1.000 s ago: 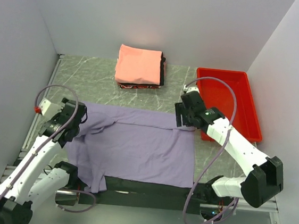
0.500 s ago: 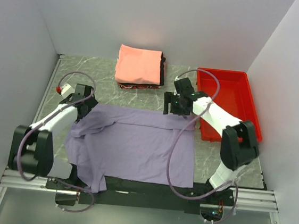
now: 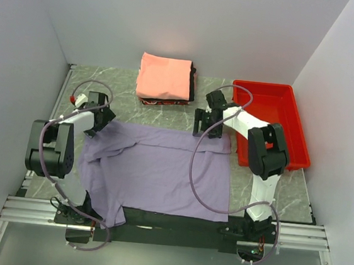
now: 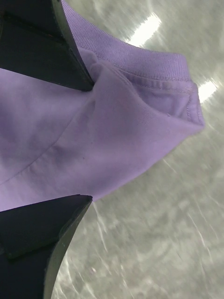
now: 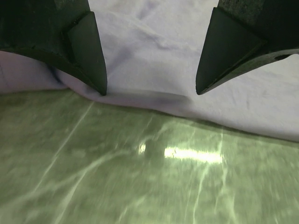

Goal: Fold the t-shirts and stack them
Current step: Fold the tshirt

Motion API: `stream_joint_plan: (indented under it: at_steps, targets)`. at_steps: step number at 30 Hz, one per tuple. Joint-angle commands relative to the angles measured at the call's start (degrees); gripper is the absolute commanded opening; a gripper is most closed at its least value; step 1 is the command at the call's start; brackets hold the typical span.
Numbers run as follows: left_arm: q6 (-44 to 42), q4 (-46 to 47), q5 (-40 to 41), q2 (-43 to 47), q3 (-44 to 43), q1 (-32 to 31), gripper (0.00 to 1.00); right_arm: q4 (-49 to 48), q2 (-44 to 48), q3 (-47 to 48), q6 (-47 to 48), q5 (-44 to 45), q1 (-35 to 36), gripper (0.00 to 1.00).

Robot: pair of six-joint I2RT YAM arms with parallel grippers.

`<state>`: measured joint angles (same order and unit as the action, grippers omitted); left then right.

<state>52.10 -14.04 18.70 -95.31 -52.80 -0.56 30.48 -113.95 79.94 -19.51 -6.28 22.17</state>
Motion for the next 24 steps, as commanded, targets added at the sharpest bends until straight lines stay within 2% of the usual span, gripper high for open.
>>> stream_joint_plan:
  at_steps: [1,9,16,19,22,24]
  targets:
    - [-1.21,2.00,-2.96,-4.09,-3.53,0.38,0.99,-1.04,-3.73,3.28,-0.53,-2.24,-2.22,0.83]
    - [-2.88,-0.37,-1.92,-11.39,-11.88,0.38,0.99,2.48,-11.72,15.85,1.05,-0.84,-4.77,0.83]
    - [-5.95,-1.95,-3.92,-9.91,-20.50,0.38,0.99,6.61,-9.37,23.77,5.26,0.83,-4.86,0.83]
    - [-7.00,-0.46,-6.39,-4.20,-18.24,0.29,0.99,5.82,-3.75,22.20,6.06,1.45,-4.07,0.84]
    - [-7.18,-1.69,-4.56,3.00,-12.89,-2.42,0.99,2.84,4.42,15.70,5.19,2.59,-3.28,0.84]
    - [-6.66,-1.69,-4.11,8.80,-8.66,-6.10,0.99,-0.49,11.53,7.54,2.90,2.24,-3.02,0.84]
